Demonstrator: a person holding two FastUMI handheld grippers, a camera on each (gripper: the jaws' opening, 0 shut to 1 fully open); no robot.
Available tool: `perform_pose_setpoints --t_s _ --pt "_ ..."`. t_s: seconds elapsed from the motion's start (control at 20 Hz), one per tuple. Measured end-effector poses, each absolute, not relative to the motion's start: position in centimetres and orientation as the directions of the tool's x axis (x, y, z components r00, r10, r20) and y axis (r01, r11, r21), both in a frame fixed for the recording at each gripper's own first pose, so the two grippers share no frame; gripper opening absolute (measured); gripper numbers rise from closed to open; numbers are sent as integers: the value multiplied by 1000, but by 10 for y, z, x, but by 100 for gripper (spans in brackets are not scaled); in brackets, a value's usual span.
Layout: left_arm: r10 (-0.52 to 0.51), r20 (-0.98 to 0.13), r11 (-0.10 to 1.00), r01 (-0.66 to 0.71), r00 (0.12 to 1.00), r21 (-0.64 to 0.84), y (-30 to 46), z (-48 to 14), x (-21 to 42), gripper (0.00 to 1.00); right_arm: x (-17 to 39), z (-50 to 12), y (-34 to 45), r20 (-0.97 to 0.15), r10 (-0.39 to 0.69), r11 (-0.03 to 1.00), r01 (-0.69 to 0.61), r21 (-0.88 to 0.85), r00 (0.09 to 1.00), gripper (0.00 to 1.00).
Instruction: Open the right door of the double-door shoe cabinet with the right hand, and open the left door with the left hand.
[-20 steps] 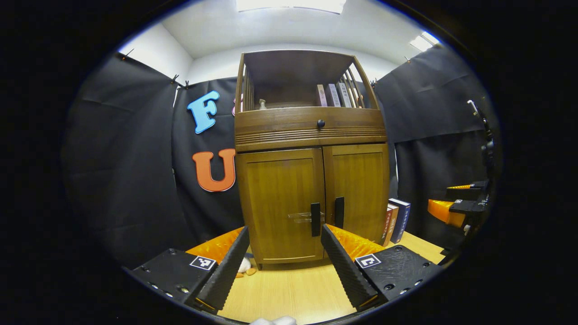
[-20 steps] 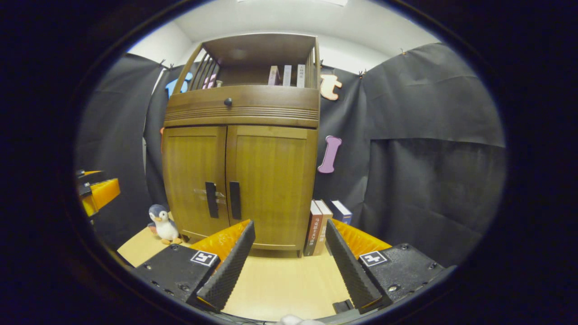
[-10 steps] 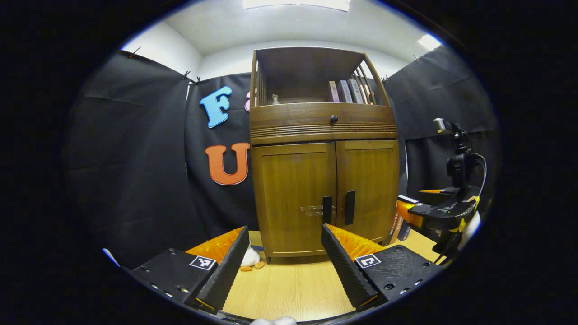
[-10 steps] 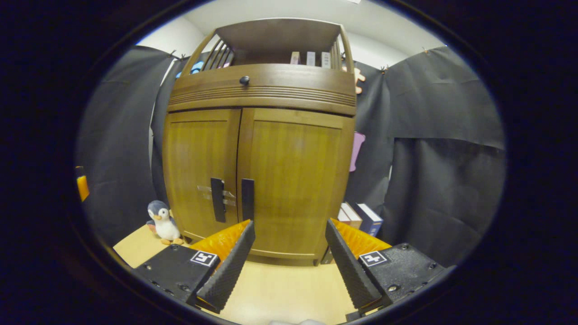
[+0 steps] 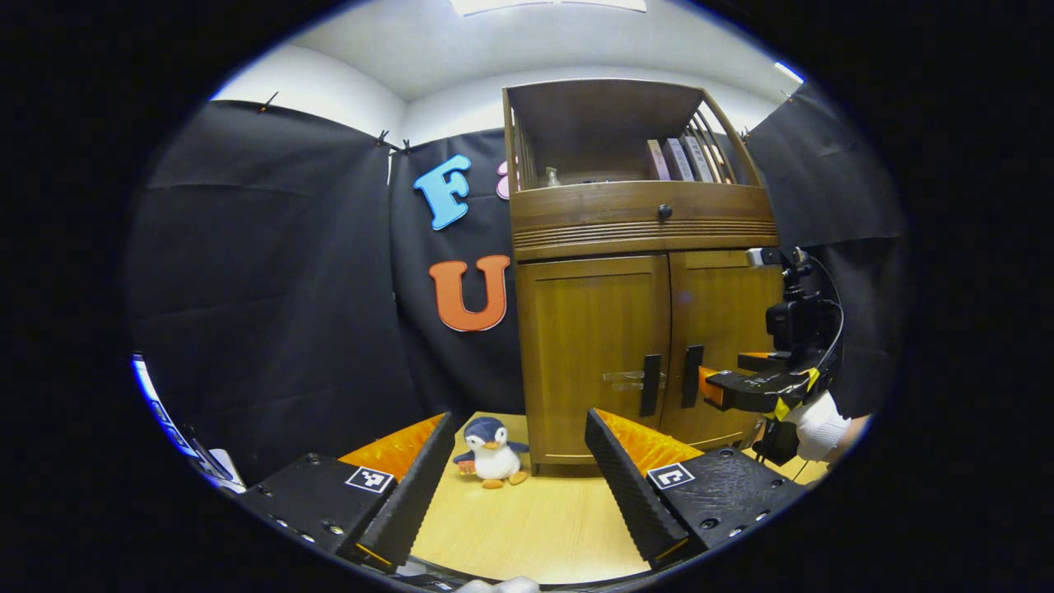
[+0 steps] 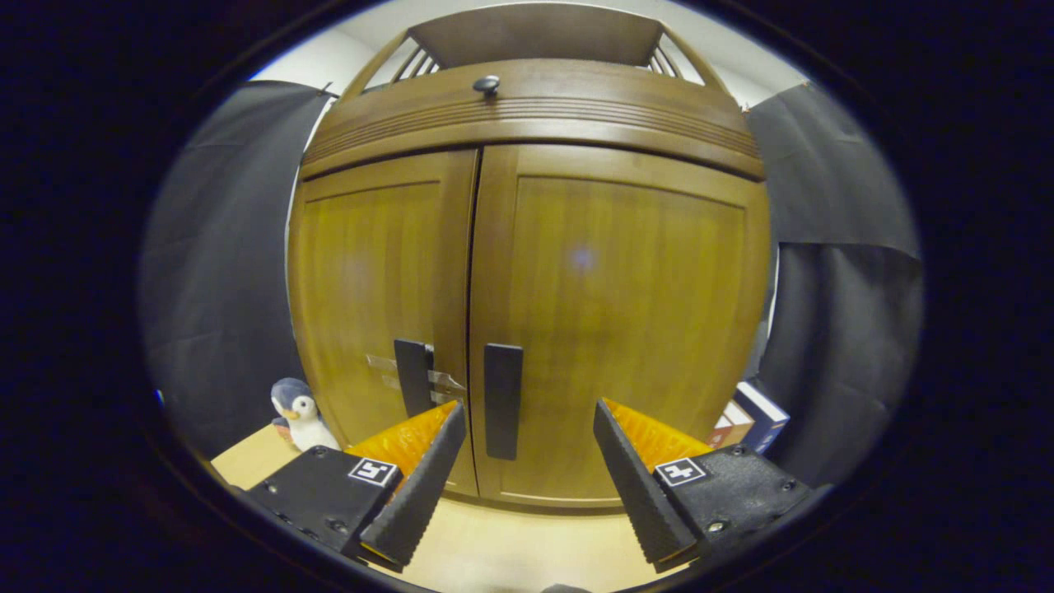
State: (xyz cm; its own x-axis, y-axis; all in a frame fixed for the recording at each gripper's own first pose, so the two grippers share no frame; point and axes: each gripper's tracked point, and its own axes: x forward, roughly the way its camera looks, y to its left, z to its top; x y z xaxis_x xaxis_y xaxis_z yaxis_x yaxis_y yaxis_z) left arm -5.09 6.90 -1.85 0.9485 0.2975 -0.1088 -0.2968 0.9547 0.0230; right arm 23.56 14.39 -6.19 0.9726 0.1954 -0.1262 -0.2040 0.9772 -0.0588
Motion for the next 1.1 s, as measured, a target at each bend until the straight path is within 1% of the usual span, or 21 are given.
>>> perform_pose_setpoints --t_s 0.15,0.3,0.35,0.4,0.45,0.5,0.55,0.7,0.85,1.1 --pt "350 -118 936 -350 929 25 79 -18 -53 96 261 -72 154 -153 204 975 -214 -51 967 97" --pt "387 -132 922 -387 912 32 83 -19 -53 96 282 -84 162 -191 219 973 -229 -28 957 91" --pt "394 -135 919 -393 909 32 83 -18 -53 96 287 -84 164 -198 225 972 -234 -23 954 86" --pt "398 -139 917 -398 907 30 82 -18 -53 96 291 -84 164 -197 223 973 -231 -20 955 84" --pt "402 -146 915 -403 904 28 83 -19 -52 96 296 -84 163 -198 215 975 -223 -19 956 78" --pt "404 -151 914 -405 902 28 82 -20 -52 96 297 -86 163 -202 214 975 -221 -13 956 75" --pt "408 -154 912 -408 900 30 83 -21 -53 96 298 -86 164 -206 220 974 -225 -4 954 67" --pt "413 -154 910 -412 898 39 86 -21 -54 96 299 -89 167 -208 229 973 -232 10 951 56" --pt "404 -149 914 -403 902 40 84 -19 -55 96 301 -91 168 -207 219 975 -222 10 953 38" --pt "391 -134 920 -389 911 38 84 -19 -61 96 293 -93 168 -224 247 968 -252 9 943 33"
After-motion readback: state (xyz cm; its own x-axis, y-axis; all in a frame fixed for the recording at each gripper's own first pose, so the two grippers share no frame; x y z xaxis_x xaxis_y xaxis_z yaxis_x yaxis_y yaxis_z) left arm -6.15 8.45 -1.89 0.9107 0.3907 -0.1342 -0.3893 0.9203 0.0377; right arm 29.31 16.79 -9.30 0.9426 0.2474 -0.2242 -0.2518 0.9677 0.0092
